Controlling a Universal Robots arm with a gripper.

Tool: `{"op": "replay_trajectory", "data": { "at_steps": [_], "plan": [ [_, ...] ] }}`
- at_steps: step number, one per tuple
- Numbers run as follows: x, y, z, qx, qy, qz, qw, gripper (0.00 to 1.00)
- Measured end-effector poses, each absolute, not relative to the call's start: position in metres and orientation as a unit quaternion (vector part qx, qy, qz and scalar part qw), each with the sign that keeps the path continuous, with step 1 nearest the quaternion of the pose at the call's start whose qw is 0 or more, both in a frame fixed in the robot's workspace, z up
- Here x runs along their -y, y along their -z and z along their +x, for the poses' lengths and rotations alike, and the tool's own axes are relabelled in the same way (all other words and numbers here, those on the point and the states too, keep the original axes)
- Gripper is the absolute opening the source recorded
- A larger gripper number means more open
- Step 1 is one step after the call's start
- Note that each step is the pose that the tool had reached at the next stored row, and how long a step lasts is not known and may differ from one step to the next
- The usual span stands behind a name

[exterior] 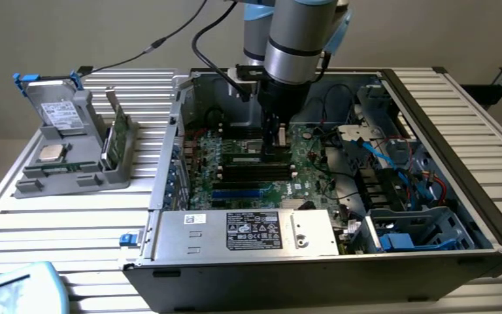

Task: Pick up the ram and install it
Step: 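Insert the ram into the slot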

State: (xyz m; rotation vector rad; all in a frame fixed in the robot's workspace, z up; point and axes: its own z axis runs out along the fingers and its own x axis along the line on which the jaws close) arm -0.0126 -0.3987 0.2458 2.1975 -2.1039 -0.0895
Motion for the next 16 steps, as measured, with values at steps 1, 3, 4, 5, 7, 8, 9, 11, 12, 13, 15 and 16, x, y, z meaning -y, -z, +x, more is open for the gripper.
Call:
{"op": "replay_trajectory", "data": {
  "at_steps": [1,3,4,5,7,8,9,11,12,13,15,16],
  "plan": [
    [0.3989,-0.2445,-0.0124,0.692,0.029,0.720,0.049,0.14],
    [0.3992,-0.2414,-0.0123,0.695,0.030,0.717,0.049,0.14],
    [0.3993,-0.2401,-0.0123,0.697,0.030,0.715,0.049,0.14],
    [0.3993,-0.2391,-0.0122,0.698,0.030,0.714,0.049,0.14],
    [0.3995,-0.2385,-0.0120,0.700,0.030,0.712,0.049,0.14],
    [0.3995,-0.2385,-0.0120,0.700,0.030,0.712,0.049,0.14],
    [0.3994,-0.2384,-0.0119,0.701,0.029,0.711,0.049,0.14],
    [0.3995,-0.2383,-0.0119,0.701,0.028,0.711,0.051,0.14],
    [0.3995,-0.2384,-0.0119,0.701,0.027,0.711,0.052,0.14],
    [0.3995,-0.2383,-0.0119,0.701,0.026,0.711,0.053,0.14],
    [0.3996,-0.2383,-0.0119,0.701,0.025,0.711,0.054,0.14],
    [0.3996,-0.2383,-0.0119,0.701,0.024,0.711,0.055,0.14]
  ]
}}
